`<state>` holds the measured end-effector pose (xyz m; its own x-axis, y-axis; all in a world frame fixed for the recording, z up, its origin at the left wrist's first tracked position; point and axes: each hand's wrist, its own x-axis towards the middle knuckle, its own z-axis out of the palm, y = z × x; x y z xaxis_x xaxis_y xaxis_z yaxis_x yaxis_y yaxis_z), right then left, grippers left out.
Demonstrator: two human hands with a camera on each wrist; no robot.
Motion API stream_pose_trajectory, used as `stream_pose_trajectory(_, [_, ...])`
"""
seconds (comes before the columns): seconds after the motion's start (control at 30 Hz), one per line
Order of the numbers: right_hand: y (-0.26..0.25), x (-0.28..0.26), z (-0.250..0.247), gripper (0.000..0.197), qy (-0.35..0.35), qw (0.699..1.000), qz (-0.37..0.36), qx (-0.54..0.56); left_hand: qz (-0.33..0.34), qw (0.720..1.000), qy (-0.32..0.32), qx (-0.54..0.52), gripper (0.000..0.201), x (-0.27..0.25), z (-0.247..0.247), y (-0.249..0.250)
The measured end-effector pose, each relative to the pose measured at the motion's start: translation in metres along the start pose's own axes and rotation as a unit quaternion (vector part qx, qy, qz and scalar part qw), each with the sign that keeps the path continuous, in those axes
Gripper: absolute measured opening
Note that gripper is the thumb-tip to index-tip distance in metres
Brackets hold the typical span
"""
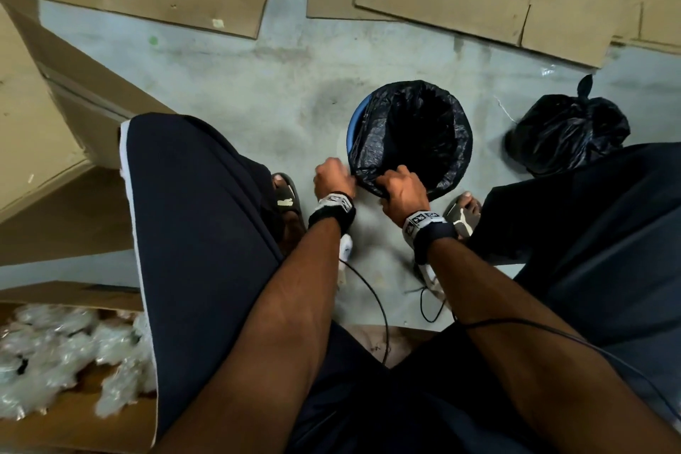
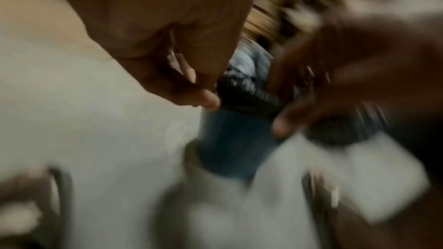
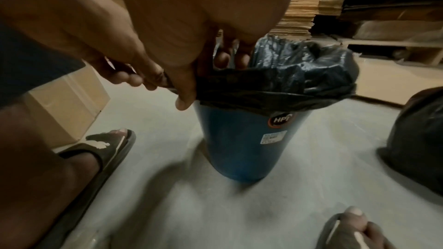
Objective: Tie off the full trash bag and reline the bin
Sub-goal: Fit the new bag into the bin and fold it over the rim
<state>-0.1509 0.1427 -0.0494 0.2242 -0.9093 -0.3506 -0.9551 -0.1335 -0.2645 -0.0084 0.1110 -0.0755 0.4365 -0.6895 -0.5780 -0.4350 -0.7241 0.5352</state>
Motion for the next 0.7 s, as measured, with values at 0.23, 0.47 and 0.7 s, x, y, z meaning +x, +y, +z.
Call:
stream_pose_trajectory(0.23, [0.022, -0.019, -0.015, 0.033, -0.050, 0.997, 0.051, -0.010, 0.072, 0.991, -0.085, 0.068, 0.017, -0.012, -0.017, -0.014])
stream_pose_trajectory(0.47, [0.005, -0.018, -0.017, 0.049, -0.003, 0.999, 0.035, 0.013, 0.148, 0.989, 0.027, 0.003, 0.013, -0.010, -0.026, 0.014])
stream_pose_trajectory(0.7, [-0.003, -0.003, -0.003, 0.055, 0.003, 1.000, 0.018, -0.018, 0.136, 0.990, 0.011, 0.041, 0.017, -0.012, -0.011, 0.021])
